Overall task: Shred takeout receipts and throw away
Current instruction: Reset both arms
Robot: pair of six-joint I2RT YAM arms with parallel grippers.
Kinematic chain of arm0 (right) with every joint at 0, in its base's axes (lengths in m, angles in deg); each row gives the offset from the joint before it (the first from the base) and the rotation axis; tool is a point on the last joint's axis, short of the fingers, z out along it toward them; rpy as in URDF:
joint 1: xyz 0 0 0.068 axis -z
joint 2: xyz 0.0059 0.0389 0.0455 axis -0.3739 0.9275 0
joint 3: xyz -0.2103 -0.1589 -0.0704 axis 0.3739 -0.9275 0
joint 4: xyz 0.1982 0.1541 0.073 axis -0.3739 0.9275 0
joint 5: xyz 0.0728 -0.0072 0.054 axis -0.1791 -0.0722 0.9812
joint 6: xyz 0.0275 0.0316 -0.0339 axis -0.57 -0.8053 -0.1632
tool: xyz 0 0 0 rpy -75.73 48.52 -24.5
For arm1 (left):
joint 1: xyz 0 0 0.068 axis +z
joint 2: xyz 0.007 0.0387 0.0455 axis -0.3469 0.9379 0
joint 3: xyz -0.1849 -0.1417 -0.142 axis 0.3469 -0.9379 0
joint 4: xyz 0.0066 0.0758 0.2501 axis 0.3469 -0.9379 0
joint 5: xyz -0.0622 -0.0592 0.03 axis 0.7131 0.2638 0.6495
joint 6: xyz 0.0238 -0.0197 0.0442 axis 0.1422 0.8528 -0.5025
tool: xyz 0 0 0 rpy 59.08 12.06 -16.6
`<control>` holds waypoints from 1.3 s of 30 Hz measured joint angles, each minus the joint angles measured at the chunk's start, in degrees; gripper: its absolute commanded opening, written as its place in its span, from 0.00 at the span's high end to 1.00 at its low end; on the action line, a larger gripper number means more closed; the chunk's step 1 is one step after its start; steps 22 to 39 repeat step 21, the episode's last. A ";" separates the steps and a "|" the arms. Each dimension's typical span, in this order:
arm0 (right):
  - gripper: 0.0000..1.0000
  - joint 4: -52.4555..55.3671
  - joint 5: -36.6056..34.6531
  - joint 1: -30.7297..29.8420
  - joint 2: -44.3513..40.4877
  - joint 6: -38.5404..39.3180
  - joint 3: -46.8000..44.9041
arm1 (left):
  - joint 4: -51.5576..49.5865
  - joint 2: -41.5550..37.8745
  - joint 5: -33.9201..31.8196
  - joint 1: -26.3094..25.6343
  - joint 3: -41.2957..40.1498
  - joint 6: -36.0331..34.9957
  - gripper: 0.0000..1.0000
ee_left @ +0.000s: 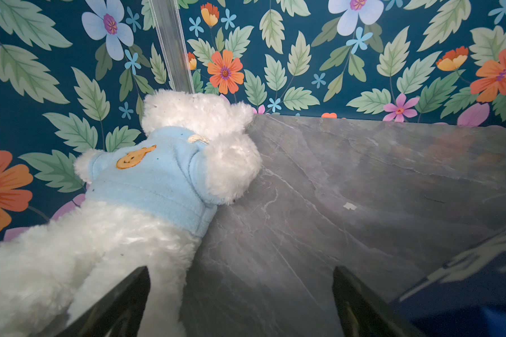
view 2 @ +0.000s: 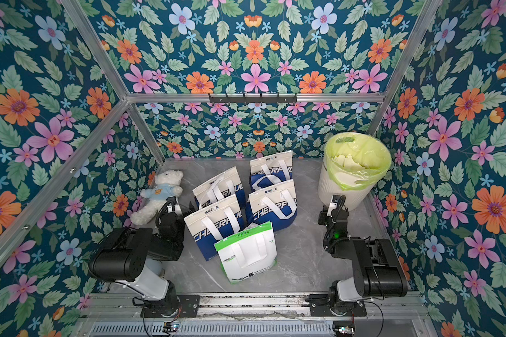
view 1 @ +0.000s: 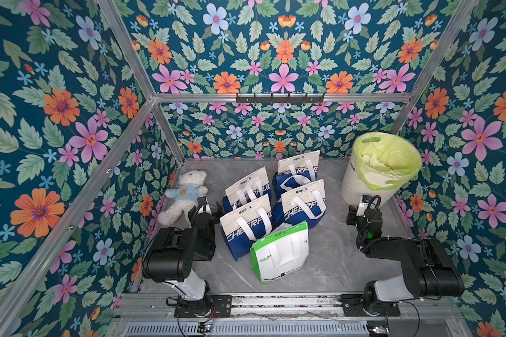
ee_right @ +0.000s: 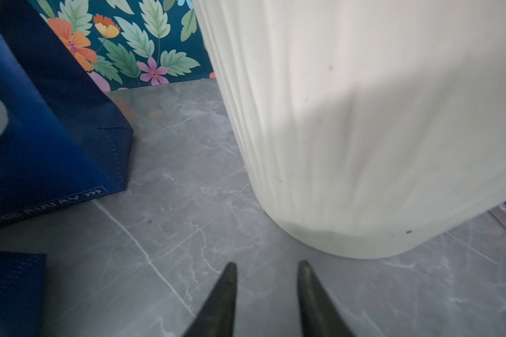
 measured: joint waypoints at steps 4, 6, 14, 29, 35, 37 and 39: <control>0.01 0.02 1.22 0.11 0.00 0.11 0.04 | 0.00 0.00 0.00 0.00 0.00 0.00 0.01; 0.01 0.00 1.40 0.11 0.00 0.17 0.02 | 0.00 0.00 0.00 0.00 0.00 0.00 0.01; 0.01 -0.07 1.77 -0.72 0.02 0.85 -0.39 | 0.00 0.00 0.00 0.00 0.00 0.00 0.01; 0.01 0.26 2.40 0.17 0.04 0.81 0.46 | 0.00 0.00 0.00 0.02 0.00 0.00 0.01; 0.01 0.26 2.40 0.17 0.04 0.81 0.46 | 0.00 0.00 0.00 0.02 0.00 0.00 0.01; 0.01 0.26 2.40 0.17 0.04 0.81 0.46 | 0.00 0.00 0.00 0.02 0.00 0.00 0.01; 0.01 0.26 2.40 0.17 0.04 0.81 0.46 | 0.00 0.00 0.00 0.02 0.00 0.00 0.01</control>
